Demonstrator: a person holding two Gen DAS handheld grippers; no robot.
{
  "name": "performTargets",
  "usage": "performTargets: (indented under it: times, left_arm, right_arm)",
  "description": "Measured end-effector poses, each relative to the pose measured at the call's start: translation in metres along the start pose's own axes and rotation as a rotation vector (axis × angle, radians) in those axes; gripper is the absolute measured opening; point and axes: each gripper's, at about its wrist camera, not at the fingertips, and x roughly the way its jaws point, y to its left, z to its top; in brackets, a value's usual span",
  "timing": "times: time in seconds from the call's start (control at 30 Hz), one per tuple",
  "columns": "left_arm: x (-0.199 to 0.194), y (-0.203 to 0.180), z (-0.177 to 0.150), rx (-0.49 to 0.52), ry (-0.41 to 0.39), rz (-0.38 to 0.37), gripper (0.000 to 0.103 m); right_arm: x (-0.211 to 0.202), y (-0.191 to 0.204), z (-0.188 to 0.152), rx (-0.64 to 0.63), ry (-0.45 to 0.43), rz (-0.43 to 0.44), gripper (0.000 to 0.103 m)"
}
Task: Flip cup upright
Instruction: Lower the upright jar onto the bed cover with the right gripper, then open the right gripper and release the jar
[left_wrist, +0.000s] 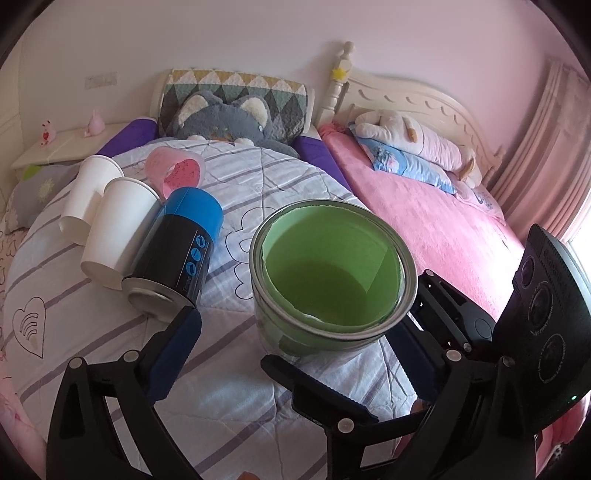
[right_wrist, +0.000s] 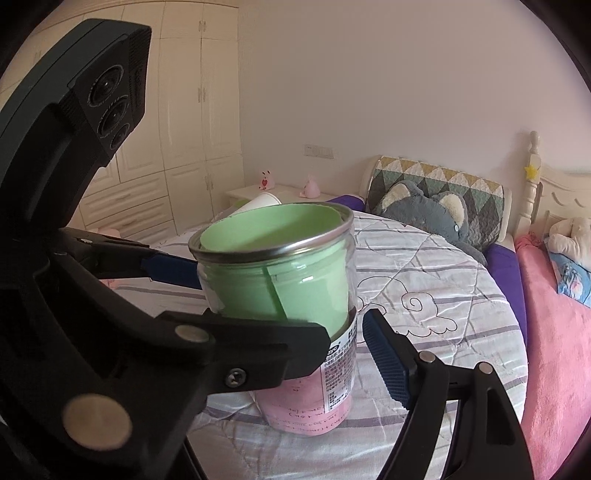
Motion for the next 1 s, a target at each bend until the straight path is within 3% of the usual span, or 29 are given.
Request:
performTargets:
  times: [0.17,0.37,1.0]
  left_arm:
    - [-0.003,0.002,-0.002,-0.006,0.0,-0.005,0.1]
    - [-0.011,0.0,-0.004,0.004,-0.02,-0.009,0.1]
    - [-0.044,-0.01,-0.008,0.036,-0.093,-0.017,0.103]
  right_arm:
    - [-0.005,0.003,0.003,0.017,-0.021,0.026,0.081]
    - [-0.006,0.016,0.002,-0.03,-0.003,-0.013,0.082]
    - [-0.037,0.023,0.01,-0.019,-0.087,-0.045,0.083]
